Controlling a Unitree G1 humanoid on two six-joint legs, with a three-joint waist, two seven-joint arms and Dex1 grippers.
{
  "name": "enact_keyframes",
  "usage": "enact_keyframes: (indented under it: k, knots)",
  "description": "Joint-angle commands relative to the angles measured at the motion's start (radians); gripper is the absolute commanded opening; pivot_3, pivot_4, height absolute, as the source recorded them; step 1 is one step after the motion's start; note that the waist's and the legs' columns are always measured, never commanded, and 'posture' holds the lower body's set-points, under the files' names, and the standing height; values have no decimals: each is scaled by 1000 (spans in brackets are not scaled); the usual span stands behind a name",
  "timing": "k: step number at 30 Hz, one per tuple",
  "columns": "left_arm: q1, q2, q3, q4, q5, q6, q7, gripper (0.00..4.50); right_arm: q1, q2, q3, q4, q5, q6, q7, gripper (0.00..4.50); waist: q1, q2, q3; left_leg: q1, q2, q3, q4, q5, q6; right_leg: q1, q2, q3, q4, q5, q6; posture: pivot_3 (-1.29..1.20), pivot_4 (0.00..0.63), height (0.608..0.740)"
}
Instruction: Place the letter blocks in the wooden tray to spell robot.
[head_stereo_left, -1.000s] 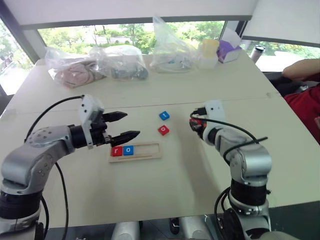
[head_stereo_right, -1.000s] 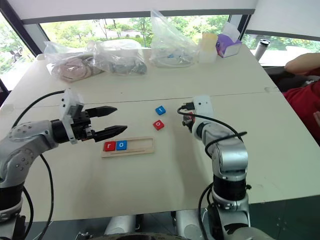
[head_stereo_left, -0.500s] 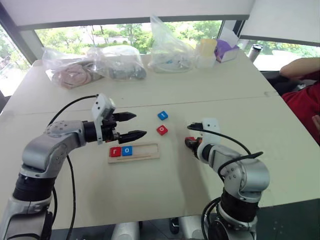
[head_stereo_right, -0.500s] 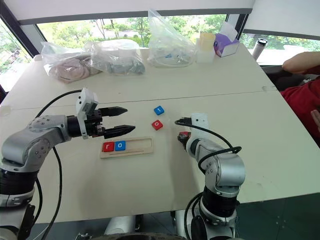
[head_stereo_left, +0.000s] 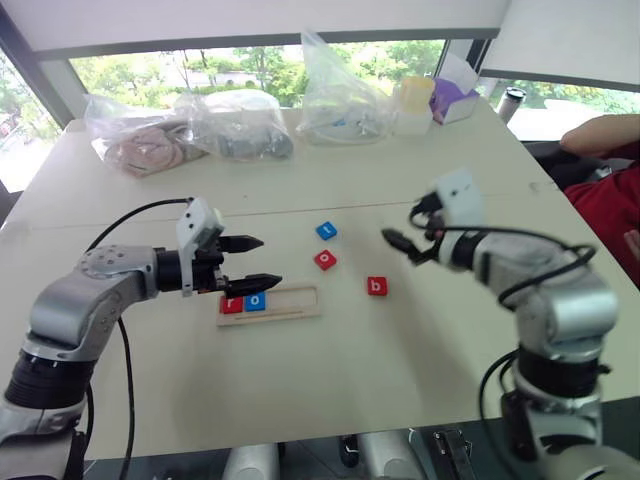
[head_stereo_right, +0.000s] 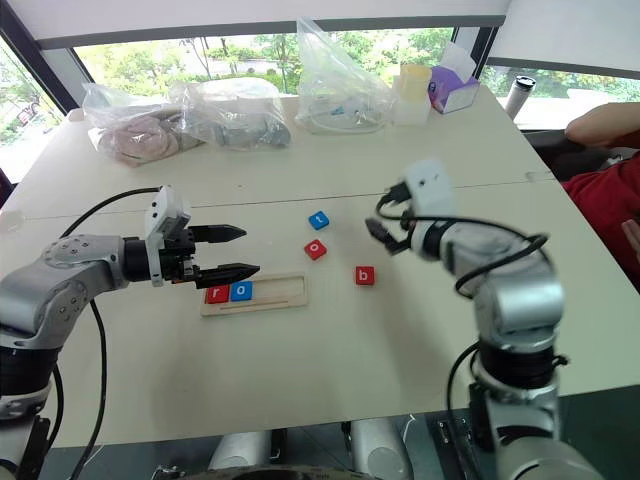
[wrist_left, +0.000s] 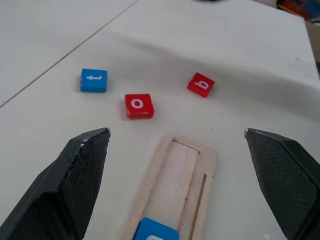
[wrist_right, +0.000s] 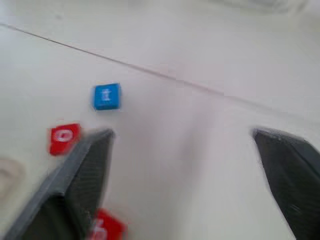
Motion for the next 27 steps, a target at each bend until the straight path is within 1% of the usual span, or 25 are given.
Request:
enact_keyframes:
  k: [1, 2, 4, 7, 9, 13, 16, 23, 26, 27]
  knots:
    - [7, 44, 26, -50, -25, 11, -42, 4500, 86, -106, 34, 79, 72, -331, 298, 4476, 1, -1, 0, 0, 0, 0, 0, -1, 1, 0, 0, 0, 0, -1, 1, 0, 150, 740]
    - [17, 64, 26, -66, -32, 21, -54, 4500, 128, -144, 53, 106, 79, -434, 392, 4476, 1, -1, 1, 0, 0, 0, 0, -1, 2, 0, 0, 0, 0, -1, 1, 0, 150, 740]
    - [34, 98, 27, -98, -42, 41, -72, 4500, 181, -196, 88, 169, 83, -575, 522, 4476, 1, -1, 1, 0, 0, 0, 0, -2, 3, 0, 0, 0, 0, -1, 4, 0, 150, 740]
    - [59, 134, 67, -164, -94, 91, -66, 4500, 164, -210, 177, 407, -29, -813, 567, 4476, -4, -3, 3, 0, 0, 3, 1, -2, 3, 0, -1, 2, 0, -1, 5, 0, 150, 740]
    - [79, 141, 90, -181, -99, 99, -44, 4500, 137, -189, 208, 517, -62, -910, 578, 4476, -2, -4, 4, 0, 0, 4, 3, -2, 3, 0, -1, 2, 1, -2, 1, 0, 150, 740]
    - [121, 141, 120, -201, -108, 110, -16, 4500, 91, -138, 234, 665, -84, -1029, 595, 4476, 0, -3, 5, 1, 0, 3, 4, -2, 3, 0, 0, 2, 2, -1, 0, 0, 150, 740]
    - [126, 129, 145, -213, -133, 121, 13, 4500, 68, -120, 250, 727, -90, -1069, 621, 4476, 2, -3, 5, 1, 0, 3, 3, -2, 3, 0, 0, 2, 2, -1, 0, 0, 150, 740]
    - [140, 134, 165, -227, -155, 129, 47, 4500, 47, -103, 267, 783, -98, -1117, 661, 4476, 5, -3, 5, 1, 0, 3, 3, -2, 3, 0, -1, 3, 2, 0, 1, 0, 150, 740]
    - [146, 134, 168, -230, -149, 123, 59, 4500, 49, -93, 267, 807, -99, -1146, 667, 3702, 5, -3, 5, 1, 0, 3, 3, -2, 3, 0, -1, 2, 3, 0, 1, 0, 150, 740]
    - [146, 132, 171, -230, -149, 121, 64, 4500, 50, -89, 267, 815, -100, -1153, 666, 3198, 4, -3, 5, 1, 0, 3, 3, -2, 3, 0, -1, 2, 3, 0, 1, 0, 150, 740]
